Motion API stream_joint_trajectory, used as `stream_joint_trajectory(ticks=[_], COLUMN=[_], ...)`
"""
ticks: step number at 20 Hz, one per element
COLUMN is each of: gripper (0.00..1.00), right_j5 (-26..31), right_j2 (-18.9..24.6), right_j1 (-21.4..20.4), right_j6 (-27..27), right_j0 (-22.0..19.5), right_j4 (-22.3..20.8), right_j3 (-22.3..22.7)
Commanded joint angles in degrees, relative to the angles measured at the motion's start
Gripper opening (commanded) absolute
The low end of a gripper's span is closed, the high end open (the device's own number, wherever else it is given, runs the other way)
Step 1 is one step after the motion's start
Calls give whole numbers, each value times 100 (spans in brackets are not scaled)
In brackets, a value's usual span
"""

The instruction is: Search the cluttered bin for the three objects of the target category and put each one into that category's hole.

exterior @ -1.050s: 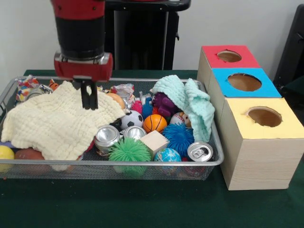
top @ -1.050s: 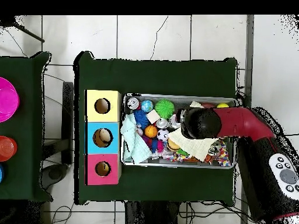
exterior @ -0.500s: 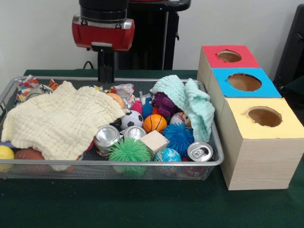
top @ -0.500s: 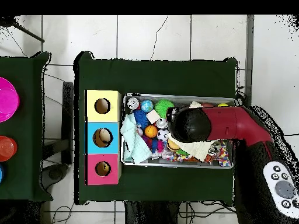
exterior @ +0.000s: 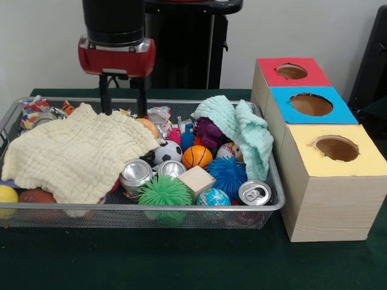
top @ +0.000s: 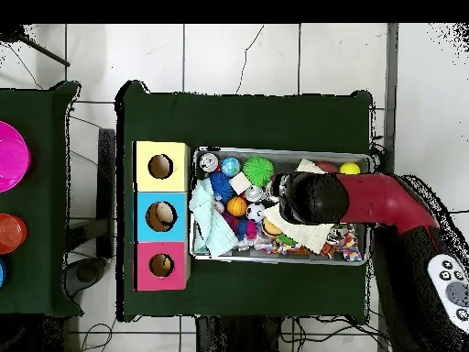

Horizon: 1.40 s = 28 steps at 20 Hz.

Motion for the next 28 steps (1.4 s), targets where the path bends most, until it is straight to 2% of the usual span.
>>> stream_joint_trajectory(ticks=[1, 6, 10, 17, 20, 25, 28], gripper=[100, 100, 100, 100, 100, 100, 100], right_j5=[31, -169, 49, -248, -297, -599, -708], right_j2=[505, 680, 778, 641, 607, 741, 799], right_j1=[756, 1213, 1852, 2136, 2564, 3354, 3623], right_j6=[-1528, -1628, -2021, -1684, -1667, -1775, -1832], right_j0=[-527, -667, -653, -541, -427, -491, -538], right_j4=[-121, -328, -518, -948, -1154, -1328, -1350], right_j3=[-267, -627, -1223, -1227, -1547, -1972, -2093])
